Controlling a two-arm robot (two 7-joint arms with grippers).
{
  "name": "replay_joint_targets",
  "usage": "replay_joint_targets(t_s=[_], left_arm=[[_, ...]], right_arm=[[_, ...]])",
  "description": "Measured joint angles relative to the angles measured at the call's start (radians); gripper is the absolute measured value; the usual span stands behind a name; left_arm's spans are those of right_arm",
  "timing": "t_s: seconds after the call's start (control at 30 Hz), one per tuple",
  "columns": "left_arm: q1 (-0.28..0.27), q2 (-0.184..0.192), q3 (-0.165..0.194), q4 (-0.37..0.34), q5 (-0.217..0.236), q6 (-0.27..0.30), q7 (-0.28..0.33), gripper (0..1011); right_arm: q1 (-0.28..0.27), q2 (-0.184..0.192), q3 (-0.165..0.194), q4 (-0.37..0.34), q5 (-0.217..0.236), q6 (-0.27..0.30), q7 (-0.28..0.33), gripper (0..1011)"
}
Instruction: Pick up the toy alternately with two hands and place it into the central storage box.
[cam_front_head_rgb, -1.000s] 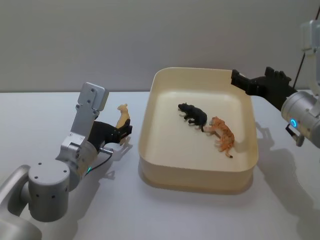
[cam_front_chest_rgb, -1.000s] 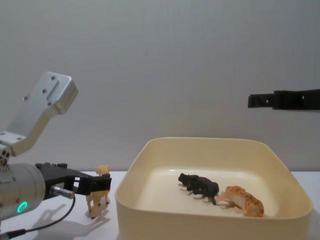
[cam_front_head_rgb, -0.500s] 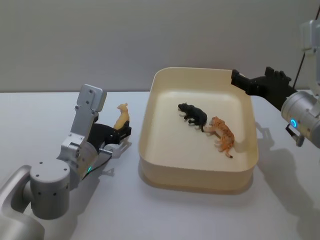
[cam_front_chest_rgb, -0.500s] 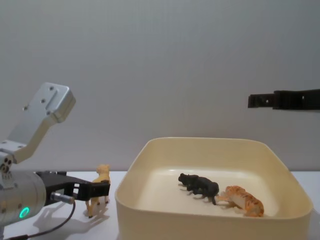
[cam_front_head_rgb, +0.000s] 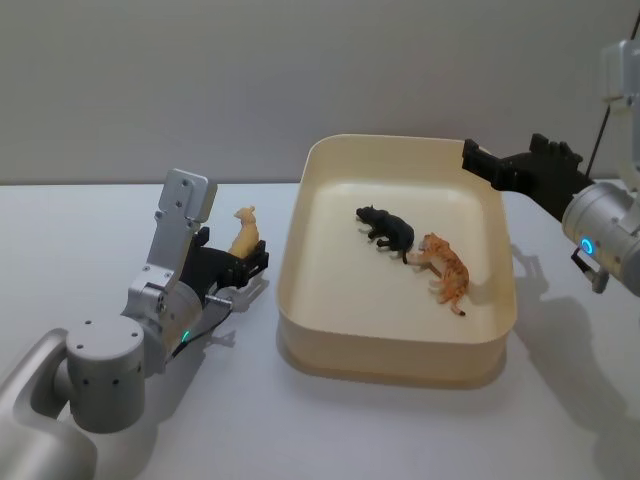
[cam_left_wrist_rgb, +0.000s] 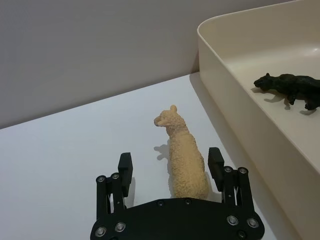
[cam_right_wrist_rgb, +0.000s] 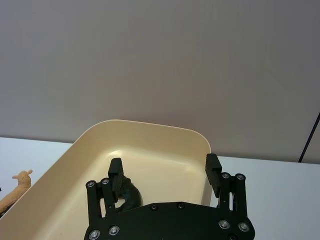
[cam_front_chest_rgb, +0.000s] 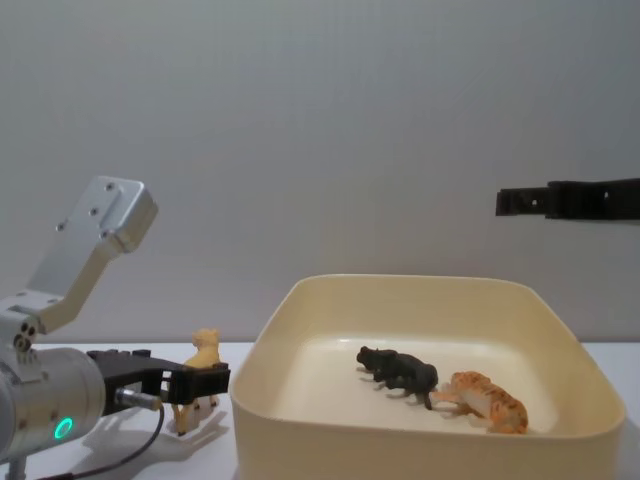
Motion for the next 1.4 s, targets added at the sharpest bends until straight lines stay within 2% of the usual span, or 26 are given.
replay_joint_targets(t_s=[0.2,0.23,0.33,0.4,0.57,0.6,0.67,1.1,1.4], left_arm=[[-0.005,-0.004,-0.001,0.011,-0.002,-0.005,-0.007,792],[-0.005,-0.004,-0.001,0.011,-0.002,-0.005,-0.007,792],[-0.007,-0.006,-0.001,0.016,-0.004,-0.008,-0.010,654],[-0.008,-0.007,-0.001,0.017,-0.004,-0.008,-0.011,618],[-0.009,-0.008,-0.001,0.021,-0.005,-0.010,-0.014,450],[-0.009,-0.008,-0.001,0.021,-0.005,-0.010,-0.014,450],[-0.010,-0.008,-0.001,0.022,-0.005,-0.011,-0.015,359],[-0.021,-0.012,-0.007,-0.005,0.007,-0.024,-0.012,348],[-0.060,-0.017,-0.022,-0.057,0.033,-0.037,-0.035,348]], right_arm=[[0.000,0.000,0.000,0.000,0.000,0.000,0.000,1001],[0.000,0.000,0.000,0.000,0.000,0.000,0.000,1001],[0.000,0.000,0.000,0.000,0.000,0.000,0.000,1001],[0.000,0.000,0.000,0.000,0.000,0.000,0.000,1001],[0.000,0.000,0.000,0.000,0.000,0.000,0.000,1001],[0.000,0.000,0.000,0.000,0.000,0.000,0.000,1001],[0.000,0.000,0.000,0.000,0.000,0.000,0.000,1001],[0.000,0.000,0.000,0.000,0.000,0.000,0.000,1001],[0.000,0.000,0.000,0.000,0.000,0.000,0.000,1001]])
